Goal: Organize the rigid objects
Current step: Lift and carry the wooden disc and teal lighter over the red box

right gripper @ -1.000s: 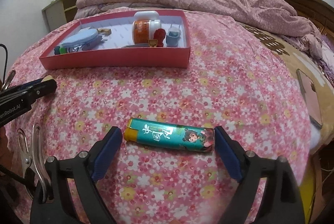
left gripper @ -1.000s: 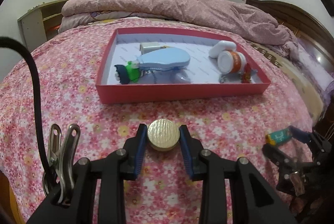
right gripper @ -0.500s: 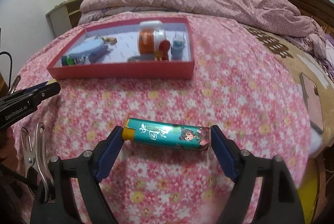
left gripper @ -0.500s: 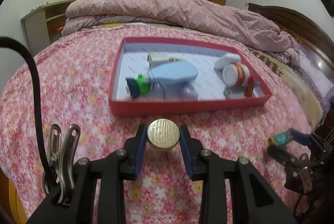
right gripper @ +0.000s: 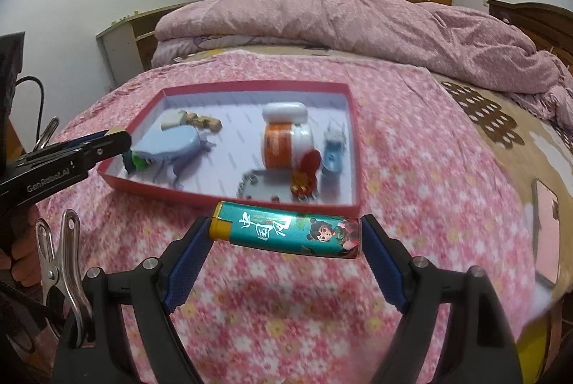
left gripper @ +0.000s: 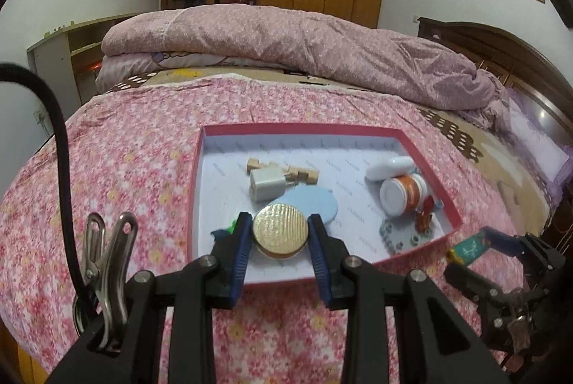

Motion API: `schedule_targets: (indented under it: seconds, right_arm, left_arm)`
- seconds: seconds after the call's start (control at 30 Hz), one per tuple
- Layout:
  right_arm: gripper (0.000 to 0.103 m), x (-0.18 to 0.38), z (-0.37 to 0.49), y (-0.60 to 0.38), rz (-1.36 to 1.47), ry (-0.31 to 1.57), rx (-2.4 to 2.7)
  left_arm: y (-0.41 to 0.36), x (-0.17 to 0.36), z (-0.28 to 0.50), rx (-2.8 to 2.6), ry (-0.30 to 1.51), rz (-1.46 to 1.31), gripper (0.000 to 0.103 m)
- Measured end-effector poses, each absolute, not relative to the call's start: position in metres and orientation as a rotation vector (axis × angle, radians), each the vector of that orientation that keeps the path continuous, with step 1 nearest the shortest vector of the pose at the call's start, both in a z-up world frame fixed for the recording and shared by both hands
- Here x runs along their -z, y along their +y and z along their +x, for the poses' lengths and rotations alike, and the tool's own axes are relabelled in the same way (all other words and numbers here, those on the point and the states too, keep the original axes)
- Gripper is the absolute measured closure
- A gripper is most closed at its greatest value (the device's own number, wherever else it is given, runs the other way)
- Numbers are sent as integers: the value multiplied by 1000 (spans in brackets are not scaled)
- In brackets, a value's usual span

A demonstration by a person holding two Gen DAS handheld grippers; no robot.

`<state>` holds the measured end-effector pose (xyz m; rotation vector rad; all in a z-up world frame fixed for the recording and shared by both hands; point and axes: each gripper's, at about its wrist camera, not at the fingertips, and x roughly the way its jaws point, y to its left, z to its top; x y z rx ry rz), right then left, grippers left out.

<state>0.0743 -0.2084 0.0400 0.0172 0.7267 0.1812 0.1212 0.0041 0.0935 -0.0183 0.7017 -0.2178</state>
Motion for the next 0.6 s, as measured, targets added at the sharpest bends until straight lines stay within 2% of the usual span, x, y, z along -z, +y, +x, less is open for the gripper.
schedule_targets:
  seconds: [0.6]
  right_arm:
    - [19, -38, 115, -194, 60, 733, -217]
  left_arm:
    - [-9, -82, 162, 222, 747, -27, 70]
